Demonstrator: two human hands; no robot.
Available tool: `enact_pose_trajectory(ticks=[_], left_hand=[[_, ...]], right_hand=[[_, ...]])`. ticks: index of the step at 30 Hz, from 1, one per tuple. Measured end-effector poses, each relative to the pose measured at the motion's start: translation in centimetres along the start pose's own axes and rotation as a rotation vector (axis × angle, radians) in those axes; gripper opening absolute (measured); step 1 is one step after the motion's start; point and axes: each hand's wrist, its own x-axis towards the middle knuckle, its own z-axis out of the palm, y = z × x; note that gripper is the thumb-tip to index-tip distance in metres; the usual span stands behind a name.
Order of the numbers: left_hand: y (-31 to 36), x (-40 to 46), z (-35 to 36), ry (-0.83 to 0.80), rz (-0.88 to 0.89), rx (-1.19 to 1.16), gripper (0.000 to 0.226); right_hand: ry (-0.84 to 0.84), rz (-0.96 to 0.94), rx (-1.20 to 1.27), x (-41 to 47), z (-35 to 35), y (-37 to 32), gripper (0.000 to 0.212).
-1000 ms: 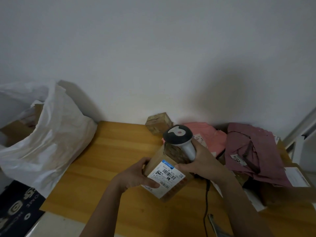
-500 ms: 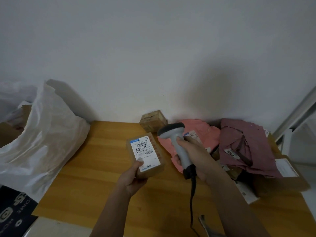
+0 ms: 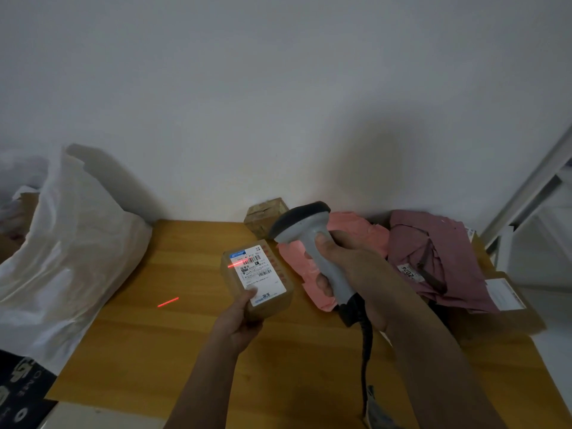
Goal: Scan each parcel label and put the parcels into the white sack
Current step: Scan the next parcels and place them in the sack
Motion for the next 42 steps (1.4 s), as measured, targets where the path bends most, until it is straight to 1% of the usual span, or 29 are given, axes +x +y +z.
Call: enact_pose_trajectory(ticks=[9,11,13,19,22,26,28,31,36,39,40,42], left_hand=[[-1.3,1.2,0.2,-0.005,-0.022,-0.049,0.022],[-1.7,1.2,0.3,0.0,-0.012,-0.052,0.028],[-2.0,1.0,0.2,0.017,-0.009,-0.067,0.031],[-2.2,-0.8,-1.6,0.064,0.015,-0.145,0.028],[-1.6,-1.8,-3.5,0.113,0.06,-0.161,0.026],[-0.2,-3.4,-6.1,0.148,0.151,-0.244,0.023],[1.6,-3.8,-7.4,0.155,0.234,-0.255,0.027],[6.2,-4.1,-9.1,0.167,0.431,-0.19,0.028],[16.0,-5.9,-11.1,0.242,0.77,-0.183,0.03],[21.7,-6.4,-13.4,0.281,0.829,-0.222,0.024],[23.6,-6.4,-14.3,0.303,0.843,-0.241,0.025],[27.3,-6.3,-16.0,0.382,0.864,-0.276,0.041]], right_hand=[[0.048,0.019,-0.022,-0.6,-0.5,-0.4,0.021],[0.046,0.023,-0.046,-0.6,-0.6,-0.4,0.021],[0.021,0.028,-0.054,-0.4,-0.6,-0.4,0.022],[-0.093,0.084,0.003,0.6,1.1,0.1,0.022],[-0.137,0.107,0.047,1.2,2.8,0.7,0.023],[-0.192,0.139,0.14,2.2,5.8,1.7,0.028],[-0.194,0.129,0.163,2.7,7.2,1.9,0.033],[-0.188,0.081,0.174,3.6,9.3,1.8,0.037],[-0.144,-0.017,0.19,5.6,14.1,1.3,0.023],[-0.105,-0.036,0.21,6.9,18.4,1.4,0.023],[-0.101,-0.036,0.208,7.4,19.9,1.4,0.024],[-0.104,-0.024,0.204,8.3,22.6,1.3,0.028]])
